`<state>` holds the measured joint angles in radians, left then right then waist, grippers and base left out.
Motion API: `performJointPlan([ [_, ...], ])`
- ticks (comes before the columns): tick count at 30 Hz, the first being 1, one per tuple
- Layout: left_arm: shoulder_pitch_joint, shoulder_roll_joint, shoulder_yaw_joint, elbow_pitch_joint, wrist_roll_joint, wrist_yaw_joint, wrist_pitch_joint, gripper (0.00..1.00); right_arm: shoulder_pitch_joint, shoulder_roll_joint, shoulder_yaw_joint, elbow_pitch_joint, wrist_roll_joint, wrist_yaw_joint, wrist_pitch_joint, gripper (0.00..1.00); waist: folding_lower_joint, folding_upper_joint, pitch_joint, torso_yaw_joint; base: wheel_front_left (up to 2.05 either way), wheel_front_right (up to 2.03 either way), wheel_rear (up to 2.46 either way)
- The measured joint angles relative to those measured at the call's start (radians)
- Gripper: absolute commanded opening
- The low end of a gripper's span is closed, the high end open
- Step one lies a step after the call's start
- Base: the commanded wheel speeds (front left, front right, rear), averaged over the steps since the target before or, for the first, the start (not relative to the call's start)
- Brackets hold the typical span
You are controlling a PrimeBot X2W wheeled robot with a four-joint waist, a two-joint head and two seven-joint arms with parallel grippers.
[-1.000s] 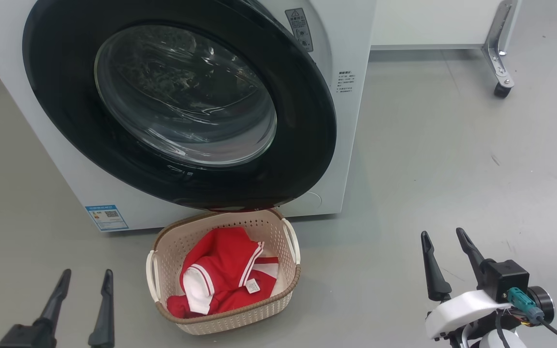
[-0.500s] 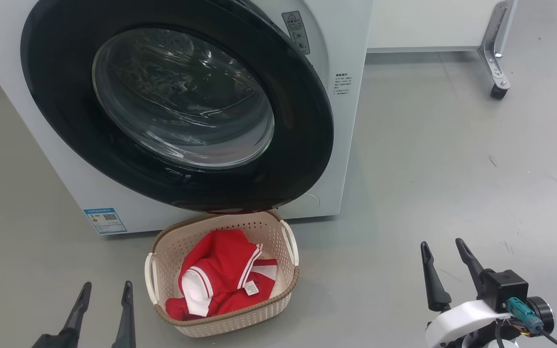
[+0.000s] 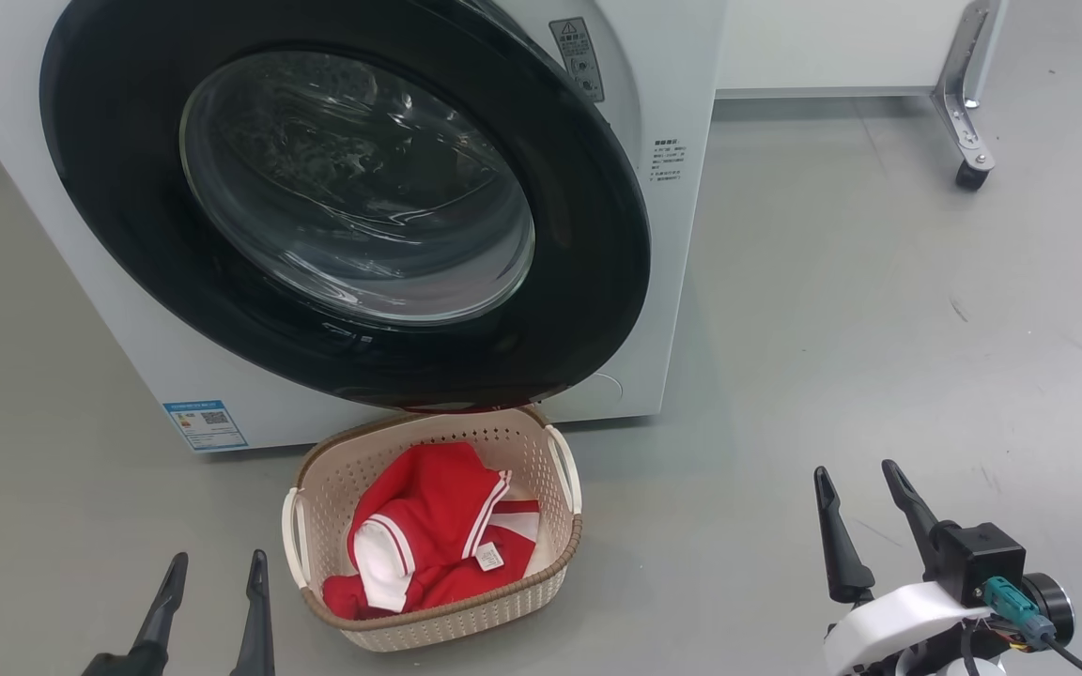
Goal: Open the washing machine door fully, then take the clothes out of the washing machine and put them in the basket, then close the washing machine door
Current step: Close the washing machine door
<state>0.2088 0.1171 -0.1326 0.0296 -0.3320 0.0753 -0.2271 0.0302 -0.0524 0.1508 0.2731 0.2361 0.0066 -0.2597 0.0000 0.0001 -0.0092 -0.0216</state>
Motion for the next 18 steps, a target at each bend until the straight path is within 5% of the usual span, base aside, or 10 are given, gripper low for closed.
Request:
performJointPlan([
  [7, 0.000, -0.003, -0.003, 0.006, 0.008, 0.000, -0.003, 1.00, 0.000, 0.003, -0.002, -0.004, 0.000, 0.000, 0.000, 1.00, 0.0000, 0.0000, 0.003, 0.005, 0.00, 0.00, 0.00],
  [8, 0.000, -0.004, -0.003, 0.006, 0.008, 0.001, -0.003, 1.00, 0.000, 0.003, -0.003, -0.005, 0.000, 0.000, 0.000, 0.63, 0.0000, 0.0000, 0.003, 0.006, 0.00, 0.00, 0.00],
  [9, 0.000, -0.006, -0.003, 0.007, 0.008, 0.004, -0.003, 1.00, 0.000, 0.003, -0.005, -0.008, 0.000, 0.000, 0.000, 0.00, 0.0000, 0.0000, 0.004, 0.007, 0.00, 0.00, 0.00],
  [18, 0.000, -0.010, -0.005, 0.015, 0.011, 0.008, -0.004, 1.00, 0.000, 0.004, -0.006, -0.012, 0.000, 0.004, 0.000, 0.00, 0.0000, 0.0000, 0.007, 0.013, 0.00, 0.00, 0.00],
])
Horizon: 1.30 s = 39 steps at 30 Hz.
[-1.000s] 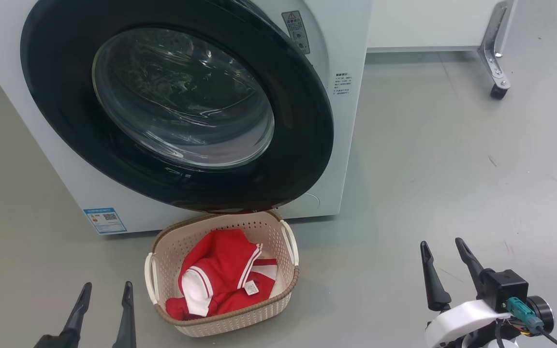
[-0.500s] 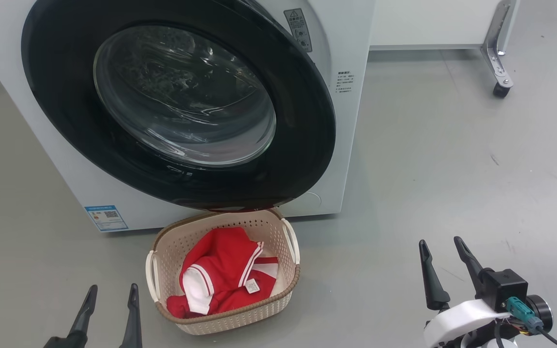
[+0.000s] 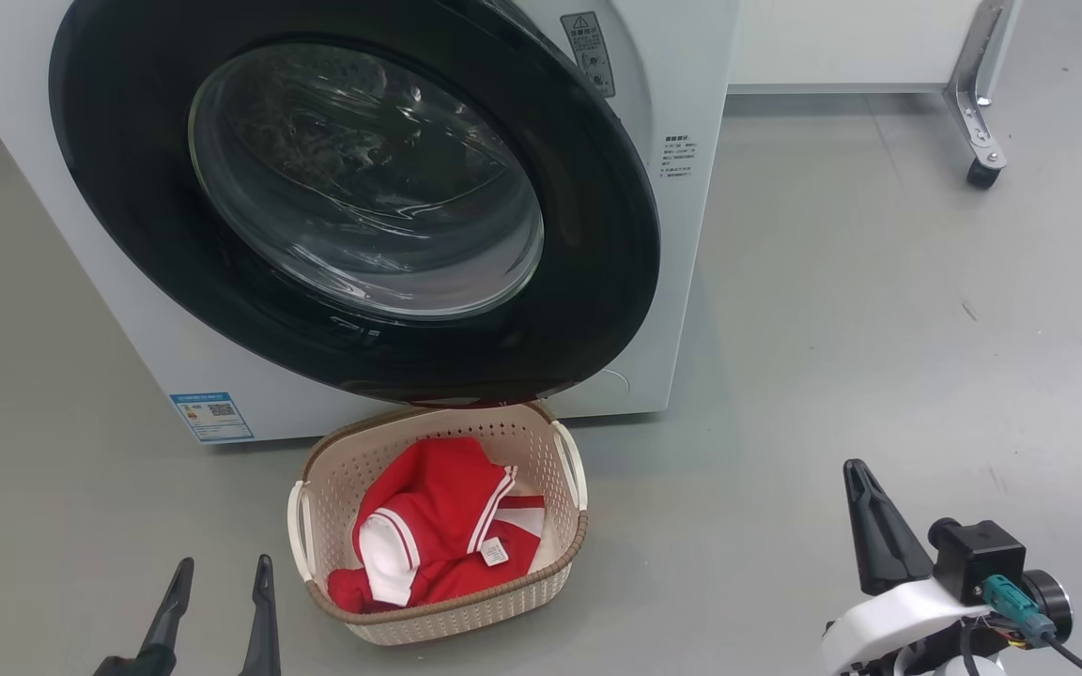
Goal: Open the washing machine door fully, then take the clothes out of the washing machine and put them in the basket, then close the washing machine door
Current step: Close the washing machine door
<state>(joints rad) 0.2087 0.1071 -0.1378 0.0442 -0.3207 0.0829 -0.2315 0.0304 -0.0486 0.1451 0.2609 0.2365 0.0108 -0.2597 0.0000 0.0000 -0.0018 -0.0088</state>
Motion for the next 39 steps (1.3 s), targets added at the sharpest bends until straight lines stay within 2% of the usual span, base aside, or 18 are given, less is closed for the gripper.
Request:
performJointPlan([
  [7, -0.003, -0.001, -0.010, -0.006, 0.009, 0.000, -0.007, 1.00, -0.033, -0.004, 0.042, 0.004, -0.007, 0.044, 0.000, 0.00, 0.0000, 0.0000, 0.017, 0.007, 0.00, 0.00, 0.00],
  [17, -0.054, -0.003, -0.031, -0.022, 0.026, 0.000, -0.008, 1.00, -0.257, -0.012, 0.151, 0.018, -0.050, 0.093, 0.037, 0.00, 0.0000, 0.0000, 0.086, 0.044, 0.00, 0.00, 0.00],
  [24, -0.116, -0.007, -0.051, -0.037, 0.036, -0.007, -0.009, 1.00, -0.402, -0.014, 0.182, 0.049, -0.052, 0.101, 0.070, 0.00, 0.0000, 0.0000, 0.151, 0.074, 0.00, 0.00, 0.00],
  [39, -0.231, -0.024, -0.065, -0.032, 0.050, -0.022, -0.016, 1.00, -0.648, -0.024, 0.165, 0.160, -0.034, 0.111, 0.096, 0.00, 0.0000, 0.0000, 0.292, 0.141, 0.00, 0.00, 0.00],
])
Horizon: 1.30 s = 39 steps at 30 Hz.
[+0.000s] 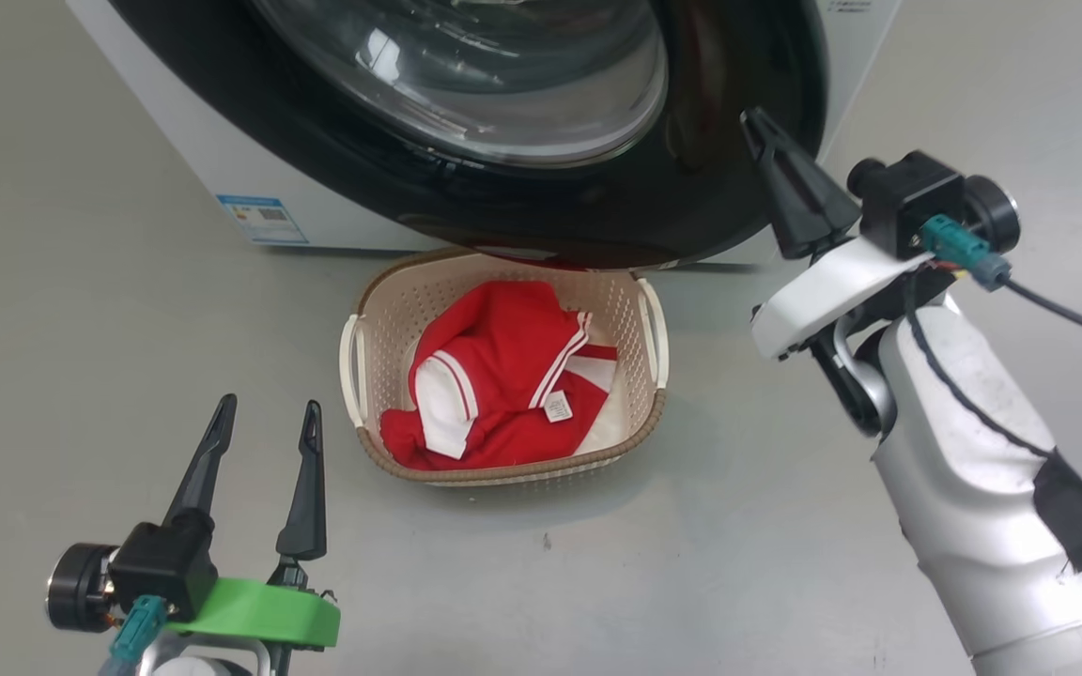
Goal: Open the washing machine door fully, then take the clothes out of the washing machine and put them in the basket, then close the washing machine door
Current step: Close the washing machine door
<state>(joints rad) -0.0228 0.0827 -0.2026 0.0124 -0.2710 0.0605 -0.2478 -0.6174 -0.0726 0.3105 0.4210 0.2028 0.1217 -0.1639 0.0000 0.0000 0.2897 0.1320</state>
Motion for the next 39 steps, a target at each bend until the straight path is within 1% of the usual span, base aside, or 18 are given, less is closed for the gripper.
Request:
performJointPlan([
  [6, -0.018, -0.006, 0.002, 0.024, 0.000, -0.003, -0.001, 1.00, -0.042, -0.014, -0.007, 0.055, 0.010, 0.000, -0.007, 0.00, 0.0000, 0.0000, 0.025, 0.022, 0.00, 0.00, 0.00],
  [16, -0.035, -0.009, 0.003, 0.041, 0.000, -0.003, -0.001, 1.00, -0.105, -0.015, -0.020, 0.118, 0.044, 0.001, -0.018, 0.00, 0.0000, 0.0000, 0.045, 0.029, 0.00, 0.00, 0.00],
  [30, -0.081, -0.019, 0.000, 0.039, 0.002, -0.006, -0.001, 1.00, -0.268, -0.043, -0.065, 0.200, 0.051, 0.002, -0.018, 0.00, 0.0000, 0.0000, 0.105, 0.043, 0.00, 0.00, 0.00],
  [32, -0.092, -0.021, -0.002, 0.037, 0.002, -0.013, -0.001, 1.00, -0.292, -0.049, -0.074, 0.215, 0.051, 0.000, -0.018, 0.00, 0.0000, 0.0000, 0.115, 0.047, 0.00, 0.00, 0.00],
  [36, -0.107, -0.028, -0.004, 0.031, 0.002, -0.014, -0.001, 1.00, -0.345, -0.062, -0.094, 0.240, 0.053, -0.002, -0.018, 0.00, 0.0000, 0.0000, 0.134, 0.056, 0.00, 0.00, 0.00],
  [39, -0.118, -0.029, -0.005, 0.027, 0.002, -0.014, -0.001, 1.00, -0.380, -0.066, -0.106, 0.258, 0.053, -0.012, -0.018, 0.00, 0.0001, 0.0000, 0.148, 0.063, 0.00, 0.00, 0.00],
])
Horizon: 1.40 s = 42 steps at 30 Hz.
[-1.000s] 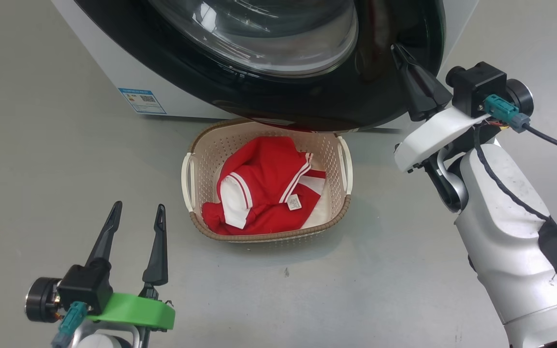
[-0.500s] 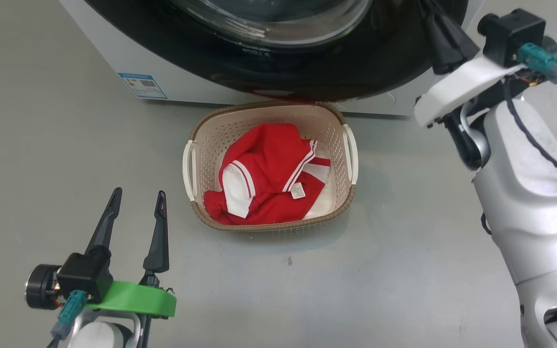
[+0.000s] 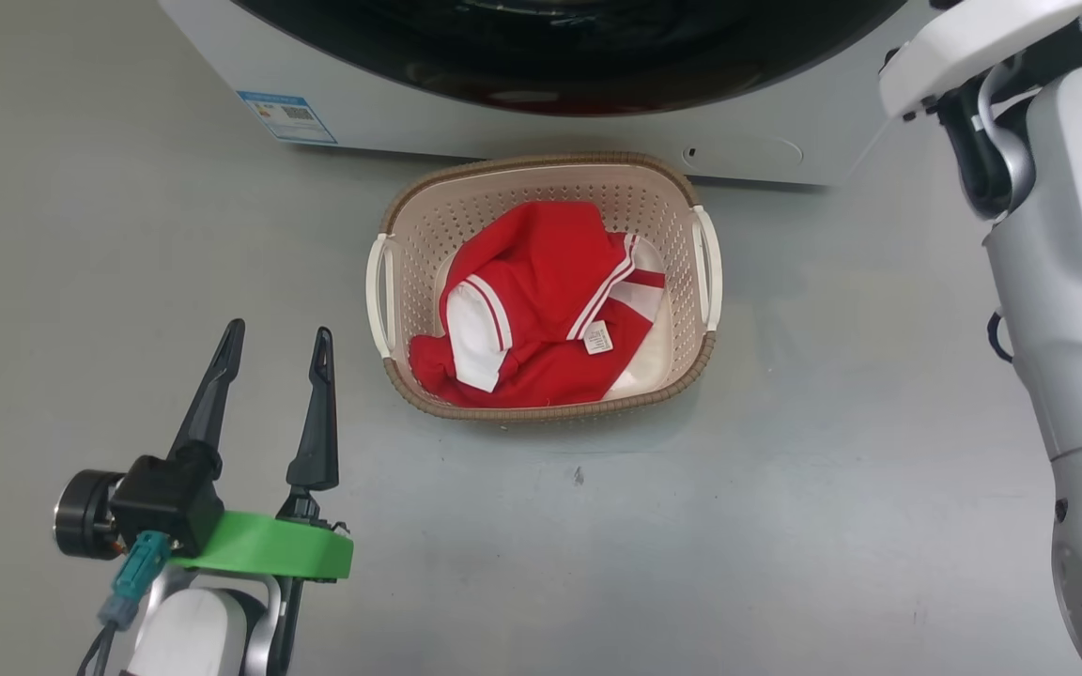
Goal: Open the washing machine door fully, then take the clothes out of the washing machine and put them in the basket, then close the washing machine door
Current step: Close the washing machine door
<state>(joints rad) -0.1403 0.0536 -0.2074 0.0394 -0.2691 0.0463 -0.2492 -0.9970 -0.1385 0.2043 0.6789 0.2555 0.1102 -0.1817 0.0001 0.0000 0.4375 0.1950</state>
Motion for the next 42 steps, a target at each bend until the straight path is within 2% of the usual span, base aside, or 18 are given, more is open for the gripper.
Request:
performJointPlan([
  [5, -0.015, -0.002, 0.000, -0.001, 0.006, -0.008, 0.000, 1.00, -0.038, -0.006, -0.021, 0.029, 0.007, -0.020, -0.018, 0.00, 0.0000, 0.0000, 0.018, 0.010, 0.00, 0.00, 0.00],
  [24, -0.034, -0.007, 0.008, 0.009, 0.010, -0.017, -0.003, 1.00, -0.055, 0.025, 0.005, 0.079, 0.014, -0.015, -0.062, 0.00, 0.0000, 0.0000, 0.032, 0.005, 0.00, 0.00, 0.00],
  [33, -0.039, -0.008, 0.019, 0.019, 0.016, -0.017, -0.003, 1.00, 0.080, 0.037, 0.016, -0.009, 0.031, -0.006, -0.071, 0.00, 0.0000, 0.0000, 0.016, -0.036, 0.00, 0.00, 0.00],
  [34, -0.039, -0.008, 0.021, 0.021, 0.016, -0.017, -0.003, 1.00, 0.098, 0.039, 0.010, -0.032, 0.037, -0.006, -0.071, 0.06, 0.0000, 0.0000, 0.011, -0.040, 0.00, 0.00, 0.00],
  [37, -0.039, -0.008, 0.028, 0.036, 0.016, -0.017, -0.003, 1.00, 0.150, 0.041, -0.013, -0.097, 0.044, -0.006, -0.071, 0.49, 0.0000, 0.0000, -0.006, -0.049, 0.00, 0.00, 0.00],
  [38, -0.039, -0.008, 0.030, 0.042, 0.016, -0.017, -0.003, 1.00, 0.171, 0.042, -0.020, -0.114, 0.045, -0.006, -0.071, 0.94, 0.0000, 0.0000, -0.013, -0.053, 0.00, 0.00, 0.00],
  [39, -0.039, -0.008, 0.031, 0.048, 0.016, -0.017, -0.003, 1.00, 0.194, 0.043, -0.026, -0.126, 0.045, -0.006, -0.071, 1.00, 0.0000, 0.0000, -0.020, -0.056, 0.00, 0.00, 0.00],
  [42, -0.038, -0.009, 0.033, 0.062, 0.016, -0.017, -0.003, 1.00, 0.275, 0.044, -0.035, -0.150, 0.045, -0.006, -0.071, 1.00, 0.0000, 0.0000, -0.044, -0.065, 0.00, 0.00, 0.00],
])
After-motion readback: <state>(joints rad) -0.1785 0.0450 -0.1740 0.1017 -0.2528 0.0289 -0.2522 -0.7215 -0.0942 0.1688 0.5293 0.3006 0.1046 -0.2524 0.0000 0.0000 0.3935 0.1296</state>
